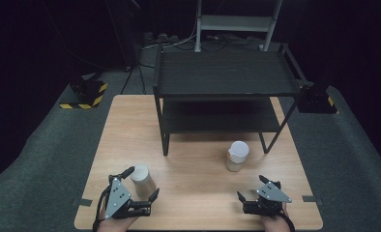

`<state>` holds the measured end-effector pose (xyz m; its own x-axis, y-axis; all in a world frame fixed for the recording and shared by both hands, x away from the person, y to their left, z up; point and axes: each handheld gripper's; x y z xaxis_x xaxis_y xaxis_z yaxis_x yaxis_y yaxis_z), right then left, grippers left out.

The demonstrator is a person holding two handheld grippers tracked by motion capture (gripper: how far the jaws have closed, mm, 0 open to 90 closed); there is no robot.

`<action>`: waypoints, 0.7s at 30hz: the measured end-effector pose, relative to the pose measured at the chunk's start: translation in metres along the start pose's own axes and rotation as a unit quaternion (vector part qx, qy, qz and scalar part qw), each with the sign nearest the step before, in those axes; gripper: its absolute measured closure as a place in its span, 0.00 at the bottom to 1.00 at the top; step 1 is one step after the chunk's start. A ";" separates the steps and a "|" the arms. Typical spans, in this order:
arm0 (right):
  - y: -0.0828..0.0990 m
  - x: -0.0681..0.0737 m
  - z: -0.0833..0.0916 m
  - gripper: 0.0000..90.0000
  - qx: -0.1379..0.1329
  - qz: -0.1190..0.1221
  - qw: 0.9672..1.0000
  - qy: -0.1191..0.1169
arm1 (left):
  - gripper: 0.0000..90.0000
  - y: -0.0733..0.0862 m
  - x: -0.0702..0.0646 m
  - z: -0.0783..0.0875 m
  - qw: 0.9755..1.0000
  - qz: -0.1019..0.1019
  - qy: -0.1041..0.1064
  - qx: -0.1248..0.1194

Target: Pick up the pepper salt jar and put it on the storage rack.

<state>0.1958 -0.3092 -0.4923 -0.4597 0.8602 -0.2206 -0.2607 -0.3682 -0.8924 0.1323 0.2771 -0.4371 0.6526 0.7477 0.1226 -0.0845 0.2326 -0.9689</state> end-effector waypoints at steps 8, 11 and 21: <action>0.000 0.000 0.000 0.00 -0.001 0.000 1.000 0.001 | 0.01 0.011 0.008 -0.001 1.000 0.014 -0.011 0.002; 0.000 0.001 0.000 0.00 0.000 0.000 1.000 0.002 | 0.00 0.014 0.010 -0.002 1.000 0.021 -0.014 0.005; 0.000 0.001 0.000 0.00 0.000 0.000 1.000 0.003 | 0.01 0.027 0.016 -0.008 0.999 0.036 -0.021 0.010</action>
Point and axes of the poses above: each handheld gripper's, and its own axes: z roughly backward along the jaws, y roughly out of its underside, x roughly to its left, and after that the axes turned 8 degrees about y, right-handed
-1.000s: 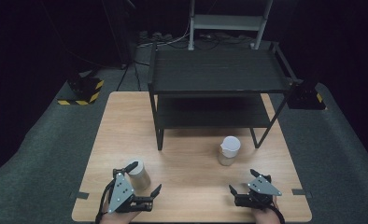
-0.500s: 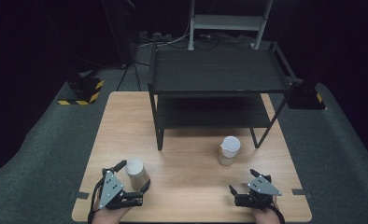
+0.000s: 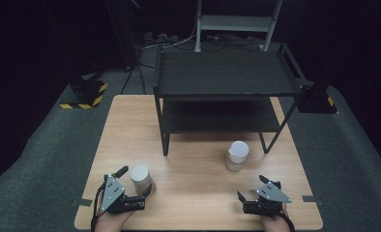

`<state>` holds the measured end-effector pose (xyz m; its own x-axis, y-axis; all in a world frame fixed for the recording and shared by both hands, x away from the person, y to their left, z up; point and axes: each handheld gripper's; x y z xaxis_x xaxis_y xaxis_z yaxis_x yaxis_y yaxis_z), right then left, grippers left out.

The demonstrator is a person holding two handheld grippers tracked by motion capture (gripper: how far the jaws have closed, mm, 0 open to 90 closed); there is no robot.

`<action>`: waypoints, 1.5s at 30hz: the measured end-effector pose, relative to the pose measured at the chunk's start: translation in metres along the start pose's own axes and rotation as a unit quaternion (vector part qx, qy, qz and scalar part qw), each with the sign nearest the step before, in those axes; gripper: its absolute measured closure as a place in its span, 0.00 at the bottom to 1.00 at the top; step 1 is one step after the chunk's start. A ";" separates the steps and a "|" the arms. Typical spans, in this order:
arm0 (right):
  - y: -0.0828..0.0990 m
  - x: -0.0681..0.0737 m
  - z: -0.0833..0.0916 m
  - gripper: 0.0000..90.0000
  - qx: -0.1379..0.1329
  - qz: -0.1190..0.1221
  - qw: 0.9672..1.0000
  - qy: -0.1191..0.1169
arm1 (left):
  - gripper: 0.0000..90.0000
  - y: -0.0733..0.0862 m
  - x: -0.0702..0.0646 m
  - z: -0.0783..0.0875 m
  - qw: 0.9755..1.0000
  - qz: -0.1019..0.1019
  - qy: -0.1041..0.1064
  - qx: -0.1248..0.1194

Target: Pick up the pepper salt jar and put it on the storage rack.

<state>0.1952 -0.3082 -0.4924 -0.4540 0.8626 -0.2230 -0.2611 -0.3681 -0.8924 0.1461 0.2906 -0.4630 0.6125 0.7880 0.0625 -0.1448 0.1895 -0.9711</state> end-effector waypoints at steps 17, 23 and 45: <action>-0.001 0.000 0.000 0.00 0.002 0.000 1.000 0.000 | 0.11 0.020 0.018 -0.006 0.999 0.049 0.013 -0.005; -0.001 0.000 0.000 0.00 0.002 -0.001 1.000 0.000 | 0.20 0.023 0.020 -0.008 0.999 0.044 0.023 -0.010; -0.005 0.004 -0.002 0.00 0.012 0.014 1.000 0.003 | 0.37 0.022 0.021 -0.010 0.999 0.044 0.027 -0.009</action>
Point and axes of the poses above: each handheld gripper's, and its own axes: z roughly backward along the jaws, y roughly out of its underside, x roughly to its left, and after that the axes turned 8 degrees about y, right-handed
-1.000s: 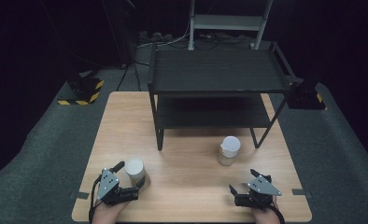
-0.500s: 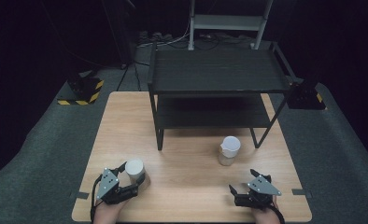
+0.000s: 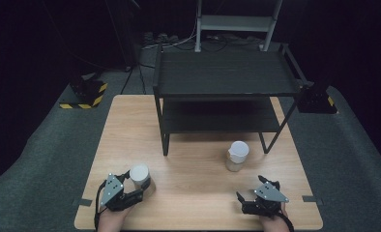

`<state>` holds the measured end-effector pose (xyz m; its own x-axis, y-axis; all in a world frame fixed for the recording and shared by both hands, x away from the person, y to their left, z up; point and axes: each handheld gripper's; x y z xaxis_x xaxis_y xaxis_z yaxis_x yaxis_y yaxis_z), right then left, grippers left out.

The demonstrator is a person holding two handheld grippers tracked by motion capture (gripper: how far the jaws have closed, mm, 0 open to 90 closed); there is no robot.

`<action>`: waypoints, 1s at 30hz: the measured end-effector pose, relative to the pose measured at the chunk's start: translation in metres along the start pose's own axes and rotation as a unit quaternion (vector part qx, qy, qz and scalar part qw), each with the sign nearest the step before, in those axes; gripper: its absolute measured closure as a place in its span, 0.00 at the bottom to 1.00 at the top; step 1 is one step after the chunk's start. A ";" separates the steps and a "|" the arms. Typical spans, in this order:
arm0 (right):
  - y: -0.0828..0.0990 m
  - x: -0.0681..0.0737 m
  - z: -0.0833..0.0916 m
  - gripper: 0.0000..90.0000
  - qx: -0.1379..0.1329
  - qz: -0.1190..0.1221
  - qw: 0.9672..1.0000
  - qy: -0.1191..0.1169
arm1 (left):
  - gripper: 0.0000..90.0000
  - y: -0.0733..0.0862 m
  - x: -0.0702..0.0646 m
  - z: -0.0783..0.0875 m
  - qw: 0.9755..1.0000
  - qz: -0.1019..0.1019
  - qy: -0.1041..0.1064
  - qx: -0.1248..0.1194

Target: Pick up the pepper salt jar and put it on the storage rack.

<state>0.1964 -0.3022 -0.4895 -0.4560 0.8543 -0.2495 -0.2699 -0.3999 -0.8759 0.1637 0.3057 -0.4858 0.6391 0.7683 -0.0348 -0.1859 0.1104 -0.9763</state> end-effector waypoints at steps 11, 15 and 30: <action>-0.002 0.000 -0.001 0.00 0.005 0.005 1.000 -0.002 | 0.38 -0.002 -0.006 0.002 1.000 0.004 -0.009 0.002; -0.003 0.003 -0.001 0.00 0.004 0.014 1.000 0.001 | 0.38 -0.001 -0.009 0.003 1.000 0.011 -0.014 0.001; -0.003 0.001 -0.002 0.00 0.006 0.015 1.000 -0.003 | 0.38 -0.025 -0.025 0.006 1.000 0.005 -0.015 -0.013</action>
Point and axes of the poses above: each handheld gripper's, and its own axes: z roughly backward along the jaws, y roughly out of its underside, x roughly to its left, and after that the axes turned 8 degrees about y, right-handed
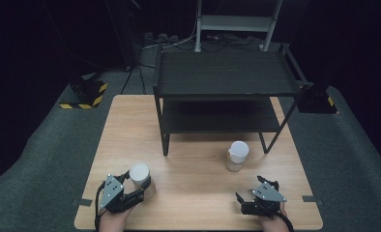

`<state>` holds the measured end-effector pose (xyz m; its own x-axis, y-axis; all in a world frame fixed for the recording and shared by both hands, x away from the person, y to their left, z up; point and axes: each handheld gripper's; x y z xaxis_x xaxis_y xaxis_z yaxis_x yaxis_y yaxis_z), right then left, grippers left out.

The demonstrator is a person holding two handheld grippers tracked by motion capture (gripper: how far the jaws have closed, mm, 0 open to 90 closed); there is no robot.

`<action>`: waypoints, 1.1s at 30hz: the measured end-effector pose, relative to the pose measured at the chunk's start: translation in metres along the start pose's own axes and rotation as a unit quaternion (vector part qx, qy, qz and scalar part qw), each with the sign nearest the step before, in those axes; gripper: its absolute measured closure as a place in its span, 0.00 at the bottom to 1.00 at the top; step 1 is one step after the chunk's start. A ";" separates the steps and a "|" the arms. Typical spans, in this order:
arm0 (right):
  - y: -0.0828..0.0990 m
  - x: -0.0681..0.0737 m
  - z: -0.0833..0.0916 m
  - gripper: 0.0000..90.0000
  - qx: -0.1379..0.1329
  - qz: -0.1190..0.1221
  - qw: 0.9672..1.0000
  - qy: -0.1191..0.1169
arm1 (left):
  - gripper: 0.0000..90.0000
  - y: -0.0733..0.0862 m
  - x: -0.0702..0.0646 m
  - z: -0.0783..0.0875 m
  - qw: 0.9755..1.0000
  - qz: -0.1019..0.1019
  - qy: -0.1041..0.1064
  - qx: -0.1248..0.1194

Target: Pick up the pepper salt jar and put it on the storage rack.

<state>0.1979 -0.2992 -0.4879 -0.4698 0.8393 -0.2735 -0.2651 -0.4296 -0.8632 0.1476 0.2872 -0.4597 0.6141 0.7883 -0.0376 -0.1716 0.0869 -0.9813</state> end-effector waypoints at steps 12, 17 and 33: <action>0.001 -0.002 0.000 0.00 -0.001 -0.004 1.000 -0.001 | 0.38 -0.049 -0.018 -0.008 0.999 -0.016 0.017 -0.029; 0.001 -0.001 0.001 0.00 -0.002 -0.004 1.000 -0.001 | 0.38 -0.066 -0.019 -0.014 0.999 -0.022 0.028 -0.040; 0.001 -0.002 0.000 0.00 -0.001 -0.002 1.000 -0.003 | 0.38 -0.118 -0.023 -0.033 0.996 -0.032 0.055 -0.063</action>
<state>0.1986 -0.3012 -0.4877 -0.4741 0.8390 -0.2671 -0.2657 -0.4255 -0.8651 0.1792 0.2381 -0.3495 0.7020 0.7121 0.0114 -0.0368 0.0523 -0.9980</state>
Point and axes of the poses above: each handheld gripper's, and its own axes: z roughly backward along the jaws, y roughly out of its underside, x roughly to its left, and after that the axes turned 8 degrees about y, right-handed
